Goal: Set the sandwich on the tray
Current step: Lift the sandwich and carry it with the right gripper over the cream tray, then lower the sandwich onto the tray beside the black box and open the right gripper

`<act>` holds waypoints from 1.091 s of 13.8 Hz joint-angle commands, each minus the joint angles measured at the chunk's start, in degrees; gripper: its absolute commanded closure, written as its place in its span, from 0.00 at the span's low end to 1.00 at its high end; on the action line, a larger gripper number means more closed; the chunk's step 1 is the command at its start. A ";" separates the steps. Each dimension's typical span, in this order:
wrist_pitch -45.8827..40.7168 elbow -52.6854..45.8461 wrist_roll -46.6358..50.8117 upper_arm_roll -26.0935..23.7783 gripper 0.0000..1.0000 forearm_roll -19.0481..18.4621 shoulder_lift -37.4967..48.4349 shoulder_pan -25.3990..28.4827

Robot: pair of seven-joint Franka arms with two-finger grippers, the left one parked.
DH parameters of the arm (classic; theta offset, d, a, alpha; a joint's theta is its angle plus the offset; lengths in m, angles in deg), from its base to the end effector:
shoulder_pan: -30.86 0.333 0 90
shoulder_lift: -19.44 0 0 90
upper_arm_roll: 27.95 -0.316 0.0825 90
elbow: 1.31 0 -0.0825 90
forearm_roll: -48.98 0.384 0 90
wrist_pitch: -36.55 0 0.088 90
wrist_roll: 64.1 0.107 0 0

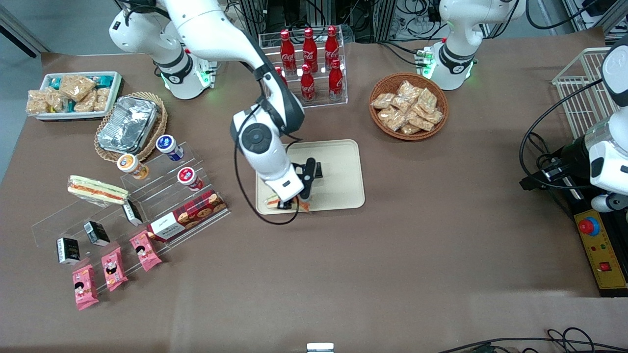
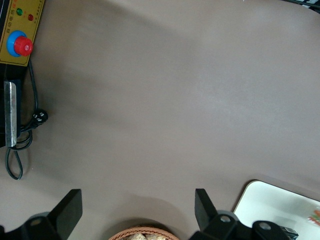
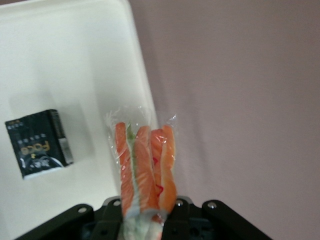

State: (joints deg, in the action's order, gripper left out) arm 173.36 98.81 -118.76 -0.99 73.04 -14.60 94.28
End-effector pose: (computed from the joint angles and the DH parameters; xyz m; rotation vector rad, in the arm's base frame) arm 0.5208 0.4306 0.2742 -2.3879 -1.9821 -0.2135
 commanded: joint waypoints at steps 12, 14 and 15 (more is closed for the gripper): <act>11.64 1.83 -0.71 -2.79 1.00 2.05 -3.93 4.16; 11.81 2.71 -1.15 -2.71 1.00 2.05 -3.49 5.30; 11.90 2.71 -0.98 -2.79 0.98 2.05 -3.66 5.22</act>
State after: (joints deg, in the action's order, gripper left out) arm 184.16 100.54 -118.53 -4.25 73.06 -18.51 98.63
